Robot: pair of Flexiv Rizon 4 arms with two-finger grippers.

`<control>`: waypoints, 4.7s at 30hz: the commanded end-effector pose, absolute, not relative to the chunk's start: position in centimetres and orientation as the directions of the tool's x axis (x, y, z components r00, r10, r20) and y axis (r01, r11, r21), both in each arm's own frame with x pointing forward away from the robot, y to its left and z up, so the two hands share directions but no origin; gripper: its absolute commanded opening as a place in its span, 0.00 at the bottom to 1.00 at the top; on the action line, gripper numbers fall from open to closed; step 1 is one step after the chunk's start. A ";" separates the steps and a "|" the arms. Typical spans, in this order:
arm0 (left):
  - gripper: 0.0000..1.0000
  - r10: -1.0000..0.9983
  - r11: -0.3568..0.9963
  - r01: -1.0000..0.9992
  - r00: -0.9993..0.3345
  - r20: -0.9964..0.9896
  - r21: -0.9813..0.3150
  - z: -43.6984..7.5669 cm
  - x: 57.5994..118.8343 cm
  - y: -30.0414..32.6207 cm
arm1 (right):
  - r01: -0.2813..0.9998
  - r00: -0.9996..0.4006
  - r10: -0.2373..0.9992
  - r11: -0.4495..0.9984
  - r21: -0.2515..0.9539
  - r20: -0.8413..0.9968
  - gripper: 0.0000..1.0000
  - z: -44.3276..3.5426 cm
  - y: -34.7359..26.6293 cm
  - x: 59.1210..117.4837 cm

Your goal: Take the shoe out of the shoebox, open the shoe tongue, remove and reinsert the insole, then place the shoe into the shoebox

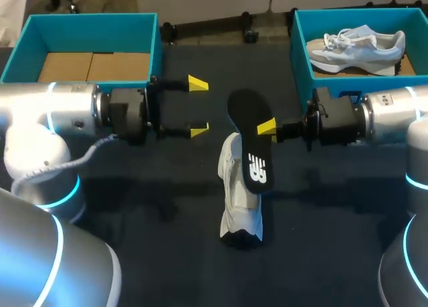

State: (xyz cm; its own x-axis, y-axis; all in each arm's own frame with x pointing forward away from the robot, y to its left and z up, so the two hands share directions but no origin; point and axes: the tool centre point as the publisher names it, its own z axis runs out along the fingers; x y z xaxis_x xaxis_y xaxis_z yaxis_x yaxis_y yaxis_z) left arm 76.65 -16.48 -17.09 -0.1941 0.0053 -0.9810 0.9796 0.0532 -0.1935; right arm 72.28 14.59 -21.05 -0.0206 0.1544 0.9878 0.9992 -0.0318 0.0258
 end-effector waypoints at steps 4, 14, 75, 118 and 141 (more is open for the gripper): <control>1.00 -0.112 0.097 0.977 -0.177 -0.978 -0.188 -17.6 76.5 -18.3 | 0.995 -0.043 0.130 -0.081 0.054 0.991 0.00 -21.0 16.1 70.8; 0.95 -0.087 0.102 0.978 -0.174 -0.981 -0.182 -18.8 77.1 -19.7 | 0.994 -0.055 0.121 -0.092 0.066 0.991 0.00 -20.2 16.9 70.3; 0.00 -0.037 0.134 0.986 -0.097 -0.995 -0.101 -20.3 76.3 -21.8 | 0.997 -0.046 0.110 -0.058 0.053 0.993 1.00 -20.6 17.2 70.1; 0.00 0.188 0.117 0.959 -0.277 -0.942 -0.259 -18.1 63.5 -16.4 | 0.843 -0.244 0.237 0.531 0.085 0.940 1.00 -23.2 2.3 68.1; 0.00 0.214 0.023 0.860 -0.503 -0.837 -0.510 -21.2 60.3 -17.0 | 0.517 -0.767 0.266 0.795 0.317 0.584 1.00 -24.3 2.1 62.7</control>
